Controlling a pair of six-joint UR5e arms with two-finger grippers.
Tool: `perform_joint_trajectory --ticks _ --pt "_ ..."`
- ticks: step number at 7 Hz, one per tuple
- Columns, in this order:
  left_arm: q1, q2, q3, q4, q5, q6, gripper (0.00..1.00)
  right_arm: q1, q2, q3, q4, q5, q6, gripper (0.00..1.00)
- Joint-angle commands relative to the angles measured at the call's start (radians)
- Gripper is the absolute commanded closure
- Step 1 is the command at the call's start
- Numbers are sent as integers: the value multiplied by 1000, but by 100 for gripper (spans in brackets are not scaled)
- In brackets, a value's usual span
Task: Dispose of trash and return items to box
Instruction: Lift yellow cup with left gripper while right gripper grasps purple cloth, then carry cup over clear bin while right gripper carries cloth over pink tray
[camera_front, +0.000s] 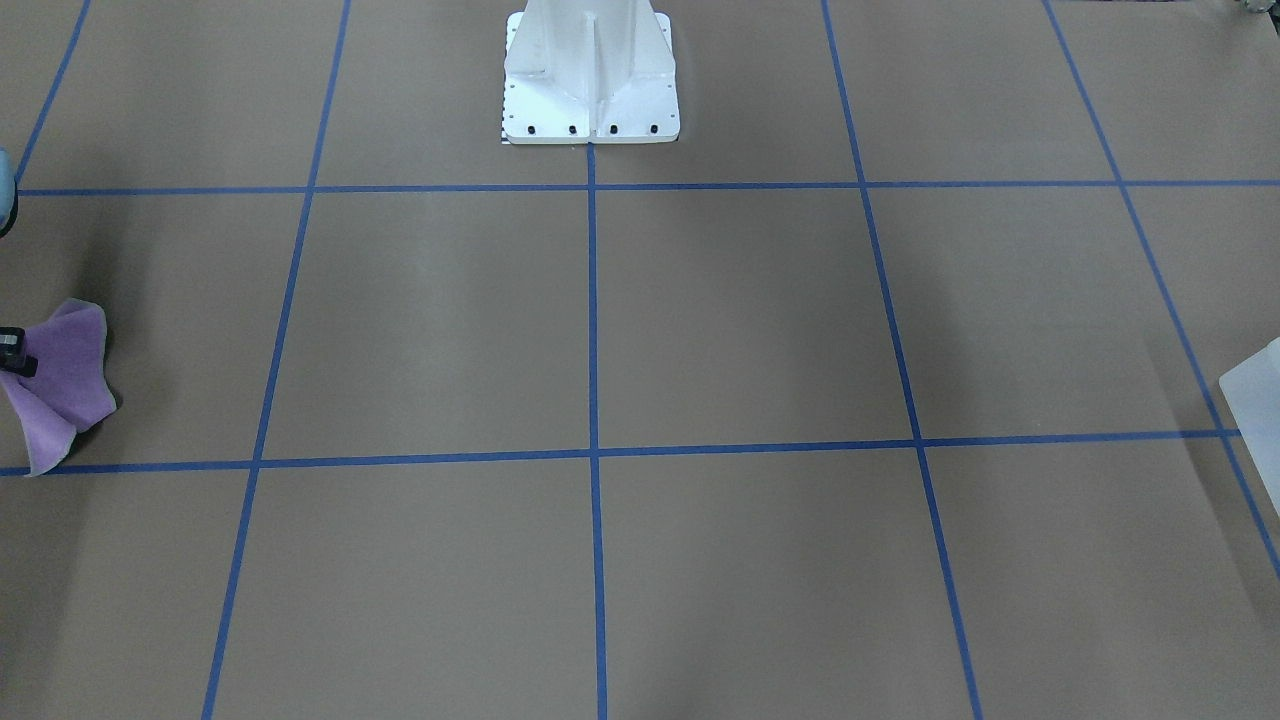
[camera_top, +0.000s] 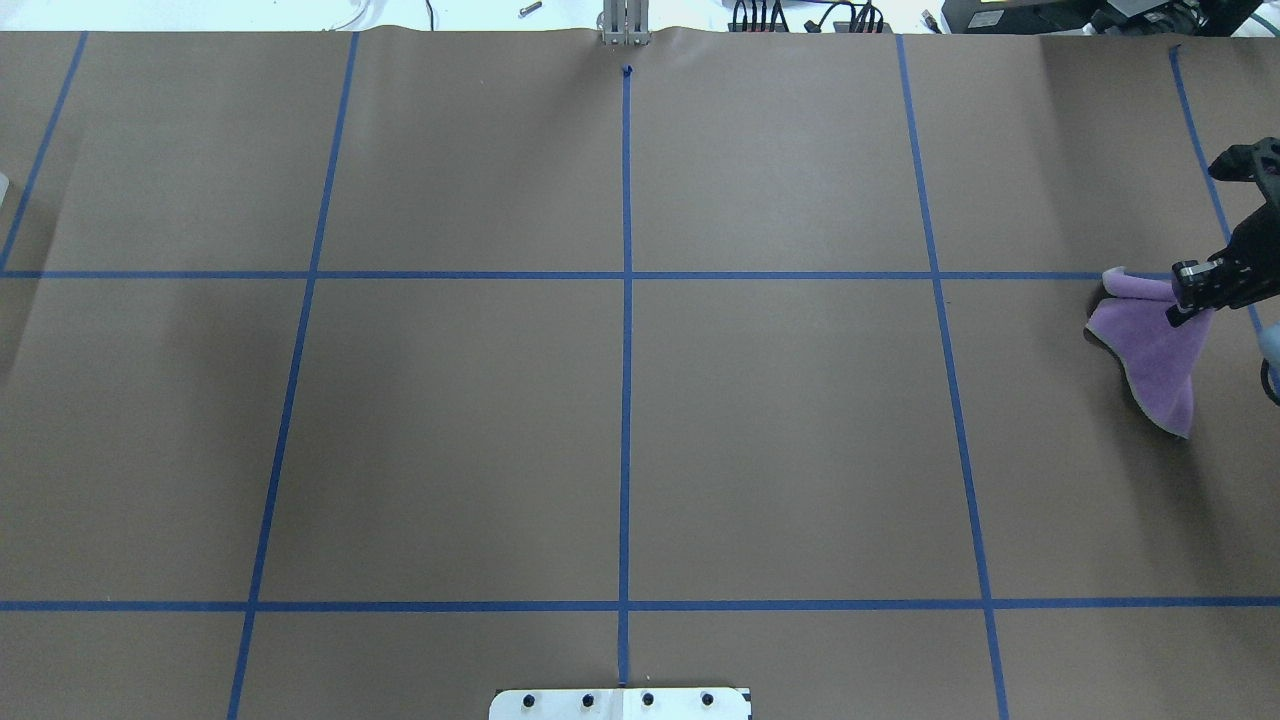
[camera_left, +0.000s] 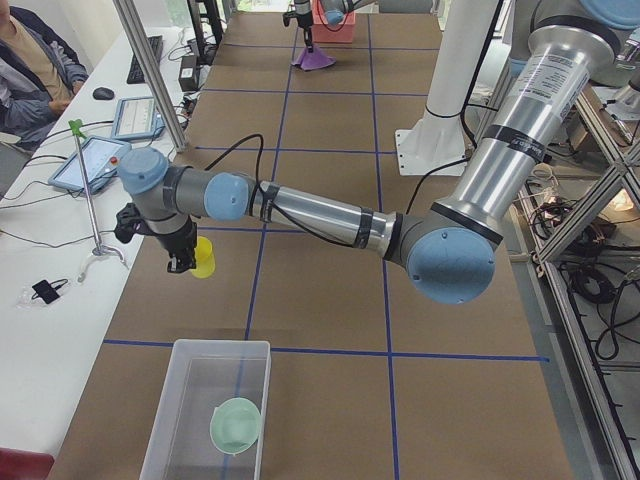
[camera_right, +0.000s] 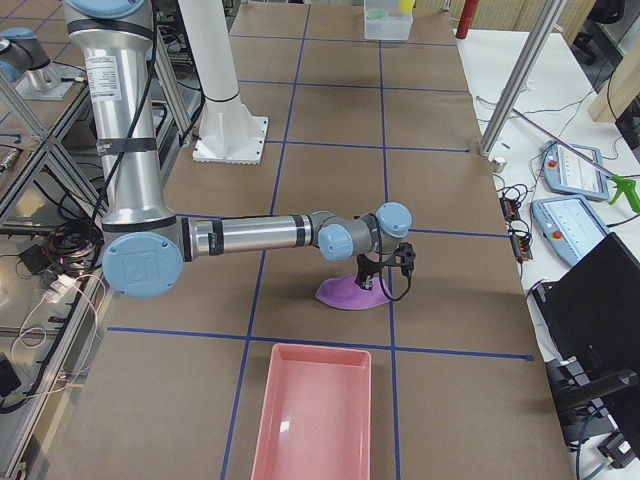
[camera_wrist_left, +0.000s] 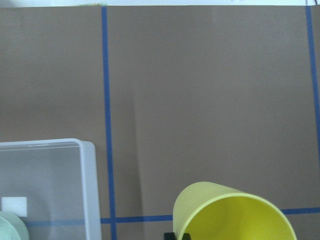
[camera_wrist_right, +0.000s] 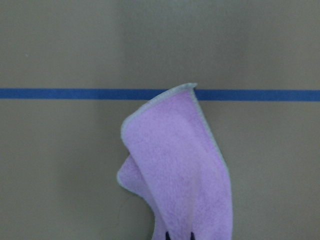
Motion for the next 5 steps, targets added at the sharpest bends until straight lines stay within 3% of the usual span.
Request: perform_joint_trajectory --ticks 1,3,4,5 --pt "-57 0 226 -175 2 145 100 116 -5 132 -134 44 -35 100" --pt "-62 0 392 -359 7 169 100 297 55 242 -578 -21 -418 100" --pt "-61 -2 429 -394 31 169 100 364 132 242 -728 -113 -558 100" --pt "-60 -2 454 -397 48 167 100 414 137 239 -778 -135 -631 100"
